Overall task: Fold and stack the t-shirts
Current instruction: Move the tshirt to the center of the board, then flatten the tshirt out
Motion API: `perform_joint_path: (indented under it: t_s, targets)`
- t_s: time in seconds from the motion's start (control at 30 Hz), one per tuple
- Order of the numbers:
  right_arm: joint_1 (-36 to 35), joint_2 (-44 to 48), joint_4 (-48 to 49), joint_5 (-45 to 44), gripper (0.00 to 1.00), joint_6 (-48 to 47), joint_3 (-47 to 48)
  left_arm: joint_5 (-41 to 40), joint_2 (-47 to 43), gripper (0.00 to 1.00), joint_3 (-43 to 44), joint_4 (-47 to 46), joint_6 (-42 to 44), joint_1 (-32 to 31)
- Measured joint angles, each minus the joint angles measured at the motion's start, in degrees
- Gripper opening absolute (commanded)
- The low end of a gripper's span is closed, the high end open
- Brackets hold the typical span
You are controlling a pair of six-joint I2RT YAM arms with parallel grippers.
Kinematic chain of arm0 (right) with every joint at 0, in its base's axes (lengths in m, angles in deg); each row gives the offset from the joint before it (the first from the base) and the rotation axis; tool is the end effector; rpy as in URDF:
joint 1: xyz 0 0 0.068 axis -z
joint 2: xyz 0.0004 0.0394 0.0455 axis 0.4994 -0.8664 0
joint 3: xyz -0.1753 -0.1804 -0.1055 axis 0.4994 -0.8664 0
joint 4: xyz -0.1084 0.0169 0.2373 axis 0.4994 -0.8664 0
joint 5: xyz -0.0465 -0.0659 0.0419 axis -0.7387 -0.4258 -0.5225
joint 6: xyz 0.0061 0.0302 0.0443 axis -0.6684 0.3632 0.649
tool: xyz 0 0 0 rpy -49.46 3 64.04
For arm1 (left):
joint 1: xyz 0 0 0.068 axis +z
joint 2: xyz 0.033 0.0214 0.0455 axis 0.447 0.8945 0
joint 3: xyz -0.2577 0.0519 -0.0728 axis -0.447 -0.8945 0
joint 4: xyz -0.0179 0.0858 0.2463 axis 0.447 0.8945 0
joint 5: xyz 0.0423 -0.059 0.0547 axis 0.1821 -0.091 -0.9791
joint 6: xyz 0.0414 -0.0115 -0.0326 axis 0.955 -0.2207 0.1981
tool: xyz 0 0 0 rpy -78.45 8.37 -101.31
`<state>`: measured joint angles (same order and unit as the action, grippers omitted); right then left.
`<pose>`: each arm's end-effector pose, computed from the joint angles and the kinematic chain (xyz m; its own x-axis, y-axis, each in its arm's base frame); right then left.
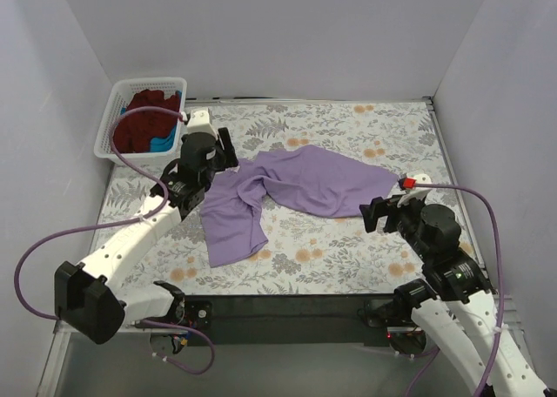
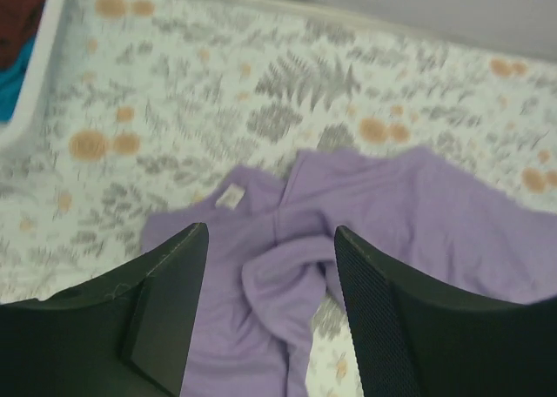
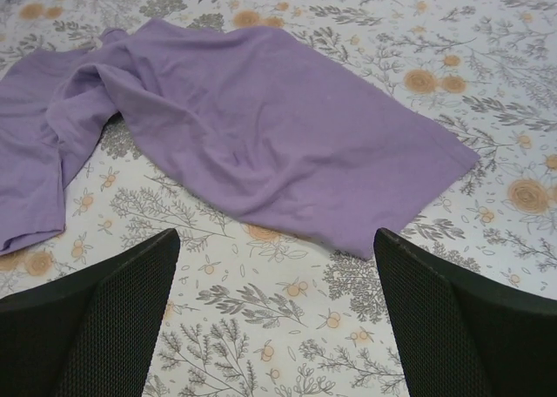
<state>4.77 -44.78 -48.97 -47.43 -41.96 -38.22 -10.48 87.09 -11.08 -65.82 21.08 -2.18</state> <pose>0.0983 0.0415 0.3029 -0.1931 0.0117 -0.9811 -0.2972 0.9523 0.0698 0.2574 -0.1247 0.3445 -0.2577 -0.7406 -0.6206 -0.2021 0.6694 -0.7149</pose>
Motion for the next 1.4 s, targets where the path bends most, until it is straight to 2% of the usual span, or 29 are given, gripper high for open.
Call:
perform_joint_path:
  t_s: [0.13,0.23,0.4,0.57,0.6,0.7,0.8,0.93,0.97,1.2,1.4]
  targets:
    - [0.0,-6.2,0.8,2.8,0.98,1.4,0.8,3.7,-5.7,0.60,-8.4,6.0,-4.7,0.0]
    - [0.0,-14.7,1.0,6.4,0.98,2.8,1.1,8.4,-10.1,0.61,-14.0,11.3,-10.6,0.0]
    - [0.0,-23.1,1.0,9.5,0.97,6.2,1.5,8.4,-10.1,0.55,-20.5,19.5,-20.4,-0.1]
    - [0.0,-23.5,1.2,9.6,0.86,8.0,1.5,3.1,-6.1,0.52,-22.6,25.2,-28.4,0.1]
    - [0.0,-23.9,1.5,9.0,0.80,8.3,1.5,2.6,-6.0,0.52,-23.3,25.4,-29.0,0.5]
    - [0.0,-26.8,2.7,7.6,0.74,8.1,1.5,2.4,-5.4,0.52,-23.9,25.1,-29.1,1.6]
    - [0.2,-34.0,3.3,5.3,0.71,7.4,3.2,2.3,-3.1,0.52,-23.3,24.1,-28.0,2.3]
    - [4.3,-44.1,4.8,4.3,0.64,6.4,6.1,2.4,0.5,0.51,-20.0,21.2,-24.4,2.8]
    - [5.8,-45.4,5.1,4.3,0.64,6.6,6.4,2.7,4.1,0.51,-18.9,20.3,-22.6,3.4]
    - [14.2,-53.0,9.2,5.2,0.64,7.6,10.2,5.4,13.7,0.50,-11.7,14.3,-17.0,10.1]
    - [22.6,-58.4,12.5,2.3,0.66,9.2,11.9,8.4,17.6,0.50,-11.6,12.2,-16.2,14.7]
